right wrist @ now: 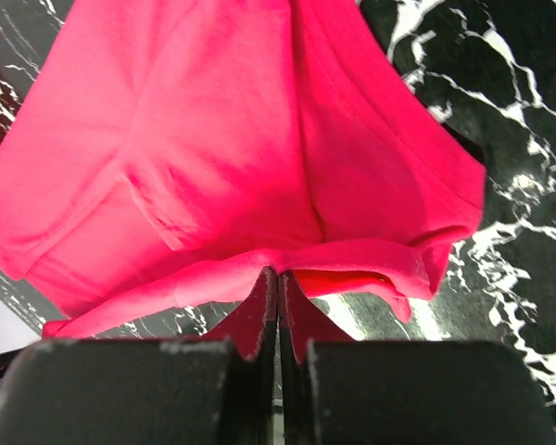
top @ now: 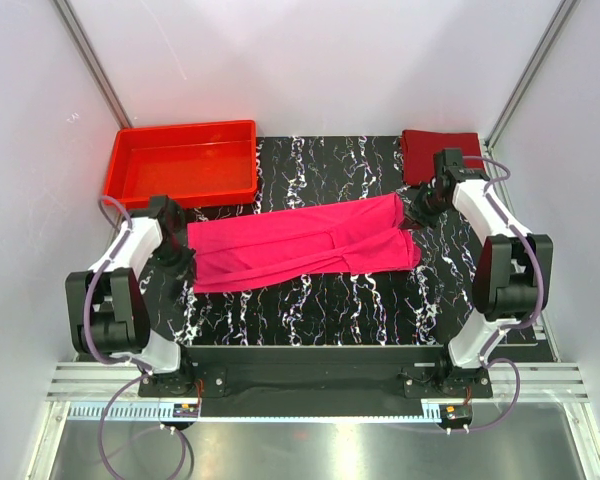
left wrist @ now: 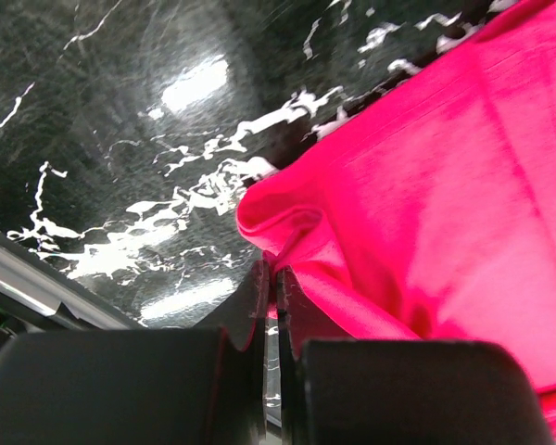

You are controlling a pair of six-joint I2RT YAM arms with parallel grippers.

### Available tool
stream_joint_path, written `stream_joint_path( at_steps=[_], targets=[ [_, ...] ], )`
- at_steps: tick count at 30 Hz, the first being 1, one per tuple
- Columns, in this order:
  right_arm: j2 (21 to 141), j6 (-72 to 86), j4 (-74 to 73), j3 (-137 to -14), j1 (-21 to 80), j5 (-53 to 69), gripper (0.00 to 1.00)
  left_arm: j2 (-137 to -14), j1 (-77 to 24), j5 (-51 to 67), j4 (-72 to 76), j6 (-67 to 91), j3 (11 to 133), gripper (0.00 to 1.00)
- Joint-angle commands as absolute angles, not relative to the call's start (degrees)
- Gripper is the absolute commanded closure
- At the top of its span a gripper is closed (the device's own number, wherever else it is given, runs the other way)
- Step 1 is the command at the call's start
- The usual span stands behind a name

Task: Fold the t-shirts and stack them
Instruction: Fold the tshirt

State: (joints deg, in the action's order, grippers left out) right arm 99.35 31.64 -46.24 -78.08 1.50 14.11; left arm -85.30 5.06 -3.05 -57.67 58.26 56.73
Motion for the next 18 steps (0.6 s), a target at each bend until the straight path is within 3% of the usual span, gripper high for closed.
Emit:
stream_joint_path(
  at_steps=[1,18],
  targets=[
    [100.7,30.5,-44.5,-81.3,1.1,17.0,1.00,-87.4,5.4,-4.8,-59.1,57.8,60.4,1.00],
    [106.2,30.4,-44.8,-86.4,1.1,17.8,1.00,-96.3,8.1,-3.9,-58.3,56.6,68.2,1.00]
  ],
)
